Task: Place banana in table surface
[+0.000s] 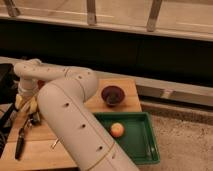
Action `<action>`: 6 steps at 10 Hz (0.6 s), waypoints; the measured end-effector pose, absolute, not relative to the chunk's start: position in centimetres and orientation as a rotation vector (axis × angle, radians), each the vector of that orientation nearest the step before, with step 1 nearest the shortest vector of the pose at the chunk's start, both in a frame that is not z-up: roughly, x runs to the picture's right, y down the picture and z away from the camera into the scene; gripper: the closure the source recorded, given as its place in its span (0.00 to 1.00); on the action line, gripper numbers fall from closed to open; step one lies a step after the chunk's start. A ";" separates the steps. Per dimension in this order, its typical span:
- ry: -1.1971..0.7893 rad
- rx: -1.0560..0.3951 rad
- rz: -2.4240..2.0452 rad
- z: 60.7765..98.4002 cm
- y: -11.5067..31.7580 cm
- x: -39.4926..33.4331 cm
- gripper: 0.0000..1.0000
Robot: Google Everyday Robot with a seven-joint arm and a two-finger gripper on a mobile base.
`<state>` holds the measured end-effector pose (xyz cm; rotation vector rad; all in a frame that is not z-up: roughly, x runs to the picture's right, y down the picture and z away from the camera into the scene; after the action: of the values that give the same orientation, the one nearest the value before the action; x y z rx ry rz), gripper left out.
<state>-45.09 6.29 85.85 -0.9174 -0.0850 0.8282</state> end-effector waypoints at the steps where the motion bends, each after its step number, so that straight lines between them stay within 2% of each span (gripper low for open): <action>1: -0.089 -0.918 0.829 85.8 6.3 -45.2 0.27; 6: -0.250 -0.978 0.869 86.7 6.3 -44.2 0.27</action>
<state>-44.24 6.27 86.66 -0.9781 -0.2500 0.8695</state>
